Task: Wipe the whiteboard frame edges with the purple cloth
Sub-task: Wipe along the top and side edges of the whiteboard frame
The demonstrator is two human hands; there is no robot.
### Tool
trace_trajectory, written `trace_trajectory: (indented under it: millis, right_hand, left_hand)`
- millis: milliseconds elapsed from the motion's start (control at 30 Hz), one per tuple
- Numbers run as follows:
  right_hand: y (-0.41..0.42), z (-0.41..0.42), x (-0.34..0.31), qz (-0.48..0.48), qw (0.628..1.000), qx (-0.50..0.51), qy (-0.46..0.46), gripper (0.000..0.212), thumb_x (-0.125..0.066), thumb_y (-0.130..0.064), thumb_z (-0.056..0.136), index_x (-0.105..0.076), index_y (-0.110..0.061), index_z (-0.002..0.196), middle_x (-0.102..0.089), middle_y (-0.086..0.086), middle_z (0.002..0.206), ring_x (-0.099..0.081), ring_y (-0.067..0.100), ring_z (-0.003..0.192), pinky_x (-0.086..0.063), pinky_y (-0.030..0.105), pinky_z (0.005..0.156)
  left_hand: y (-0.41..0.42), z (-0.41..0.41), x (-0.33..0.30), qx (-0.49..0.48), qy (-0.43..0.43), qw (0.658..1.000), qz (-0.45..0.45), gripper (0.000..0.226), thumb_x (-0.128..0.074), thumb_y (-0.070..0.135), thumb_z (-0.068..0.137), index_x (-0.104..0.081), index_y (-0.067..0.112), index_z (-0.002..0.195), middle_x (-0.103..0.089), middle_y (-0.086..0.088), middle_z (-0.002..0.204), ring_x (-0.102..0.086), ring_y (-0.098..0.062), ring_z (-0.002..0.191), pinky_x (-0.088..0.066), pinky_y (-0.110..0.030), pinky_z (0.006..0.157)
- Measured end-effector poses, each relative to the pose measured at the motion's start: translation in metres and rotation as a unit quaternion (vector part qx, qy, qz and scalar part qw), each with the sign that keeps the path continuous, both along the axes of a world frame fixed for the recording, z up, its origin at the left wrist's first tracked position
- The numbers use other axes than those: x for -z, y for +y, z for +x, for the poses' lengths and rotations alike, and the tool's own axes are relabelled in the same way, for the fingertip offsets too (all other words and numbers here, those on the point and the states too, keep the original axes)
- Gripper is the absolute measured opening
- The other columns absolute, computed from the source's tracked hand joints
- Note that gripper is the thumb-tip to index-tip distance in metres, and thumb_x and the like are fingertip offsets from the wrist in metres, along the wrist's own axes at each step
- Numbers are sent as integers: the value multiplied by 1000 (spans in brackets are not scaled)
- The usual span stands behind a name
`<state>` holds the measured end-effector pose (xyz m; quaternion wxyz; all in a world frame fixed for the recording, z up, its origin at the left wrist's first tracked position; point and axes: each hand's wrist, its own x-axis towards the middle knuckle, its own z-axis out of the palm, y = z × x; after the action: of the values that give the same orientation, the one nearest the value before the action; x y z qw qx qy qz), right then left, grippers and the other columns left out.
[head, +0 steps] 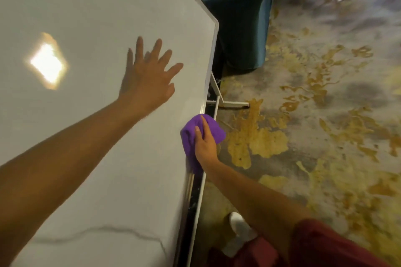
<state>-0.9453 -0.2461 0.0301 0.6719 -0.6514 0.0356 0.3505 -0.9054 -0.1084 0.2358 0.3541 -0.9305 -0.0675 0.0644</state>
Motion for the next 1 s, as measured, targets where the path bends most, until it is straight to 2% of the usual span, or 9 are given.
trace_trajectory:
  millis: [33, 133, 233, 400, 500, 700, 800, 867, 1000]
  right_hand:
    - [2, 5, -1, -3, 1000, -2, -7, 48, -35, -51, 103, -24, -48, 150, -34, 1, 153, -41, 28, 134, -36, 46, 107]
    - [13, 29, -7, -11, 1000, 1, -29, 48, -35, -47, 104, -26, -43, 151, -39, 4, 151, -43, 30, 133, -36, 48, 110]
    - [30, 66, -13, -21, 999, 3, -27, 47, -37, -43, 105, -30, -39, 151, -41, 7, 151, -42, 32, 135, -33, 50, 113]
    - [25, 75, -4, -10, 999, -22, -29, 50, -32, -47, 105, -21, -41, 153, -29, 8, 158, -34, 37, 140, -29, 50, 111]
    - [10, 61, -6, 4, 1000, -16, -27, 50, -31, -47, 105, -19, -42, 153, -28, 5, 159, -33, 35, 141, -29, 52, 112]
    - [-31, -28, -4, 21, 999, -38, -27, 48, -30, -51, 104, -18, -49, 150, -31, 2, 157, -38, 33, 138, -35, 53, 110]
    - [-52, -85, 0, 25, 999, -29, -22, 47, -31, -52, 103, -19, -51, 149, -35, 2, 155, -41, 32, 136, -36, 52, 110]
    - [-64, -121, 0, 31, 999, -29, -11, 47, -31, -52, 103, -19, -52, 149, -34, 2, 156, -40, 32, 136, -35, 51, 110]
    - [-95, -203, 1, 19, 999, -39, -3, 49, -30, -55, 102, -16, -53, 149, -29, 1, 158, -37, 32, 139, -32, 47, 110]
  left_hand:
    - [-1, -25, -1, 15, 15, 1000, -1, 69, -35, 60, 104, -16, 38, 166, -11, -10, 177, -3, -44, 163, -14, -73, 125]
    - [1, -116, -3, 22, 32, 998, 45, 70, -38, 59, 102, -27, 32, 165, -21, -13, 175, -11, -43, 163, -9, -74, 124]
    - [-3, -191, 0, 8, 24, 999, 42, 65, -32, 53, 105, -30, 26, 164, -18, -16, 175, -7, -43, 163, -5, -74, 125]
    - [-23, -218, 10, -8, 30, 998, 53, 72, -16, 58, 106, -16, 23, 169, -3, -15, 178, 1, -41, 164, -3, -72, 127]
    - [-23, -213, 11, -11, 23, 998, 55, 71, -11, 59, 107, -11, 25, 169, -2, -12, 178, 1, -39, 164, -4, -71, 127]
    - [-26, -207, 9, -8, 17, 996, 91, 73, 10, 61, 103, 3, 29, 169, 4, -10, 178, 3, -37, 165, -5, -67, 128]
    - [-37, -206, 7, -14, 27, 992, 124, 71, 9, 61, 104, 8, 31, 168, 6, -8, 178, 4, -37, 165, -5, -66, 129]
    - [-43, -208, 4, -27, 34, 992, 116, 73, 6, 63, 102, 7, 32, 168, 4, -7, 178, 3, -36, 165, -2, -66, 130]
    - [-59, -219, 2, -30, 26, 994, 103, 76, 11, 62, 98, -2, 34, 168, -3, -4, 178, -1, -32, 165, -5, -65, 130]
